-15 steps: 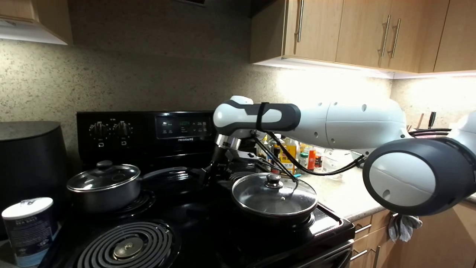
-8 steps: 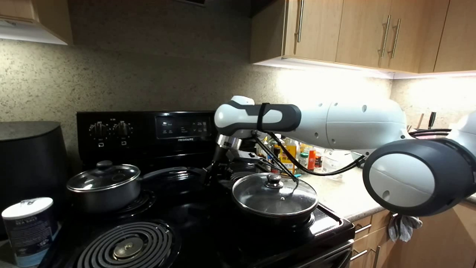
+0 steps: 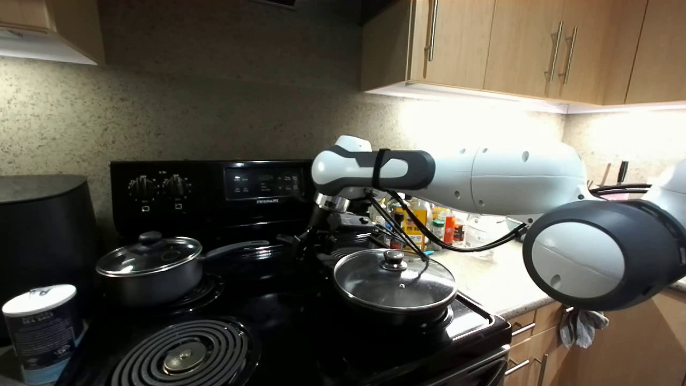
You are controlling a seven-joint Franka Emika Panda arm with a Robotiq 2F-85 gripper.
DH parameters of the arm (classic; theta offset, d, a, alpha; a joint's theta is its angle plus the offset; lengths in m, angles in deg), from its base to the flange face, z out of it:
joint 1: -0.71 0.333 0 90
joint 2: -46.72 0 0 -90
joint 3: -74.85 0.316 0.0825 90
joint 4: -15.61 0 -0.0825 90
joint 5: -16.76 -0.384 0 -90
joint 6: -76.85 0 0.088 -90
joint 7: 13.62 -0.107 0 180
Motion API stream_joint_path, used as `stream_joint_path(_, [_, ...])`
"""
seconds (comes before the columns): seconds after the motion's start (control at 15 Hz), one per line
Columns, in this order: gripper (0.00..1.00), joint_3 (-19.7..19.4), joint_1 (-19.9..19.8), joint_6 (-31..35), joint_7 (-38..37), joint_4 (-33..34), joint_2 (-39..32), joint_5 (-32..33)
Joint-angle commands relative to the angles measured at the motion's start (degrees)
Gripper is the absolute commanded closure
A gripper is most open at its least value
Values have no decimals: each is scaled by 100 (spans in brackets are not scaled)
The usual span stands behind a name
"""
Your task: Move the pan forward
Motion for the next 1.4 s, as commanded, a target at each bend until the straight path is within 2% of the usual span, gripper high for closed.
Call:
stream_joint_path(0.0, [100, -21, -29, 415, -46, 1, 110, -25])
stream_joint_path(0.2, [100, 13, -44, 614, -103, 0, 83, -74])
stream_joint_path(0.47, [100, -29, -57, 463, -6, -97, 55, -17])
stream_joint_path(0.8, [100, -118, -191, 222, -551, -208, 30, -28])
stream_joint_path(1.33, [100, -349, -294, 298, -1409, -149, 21, 30])
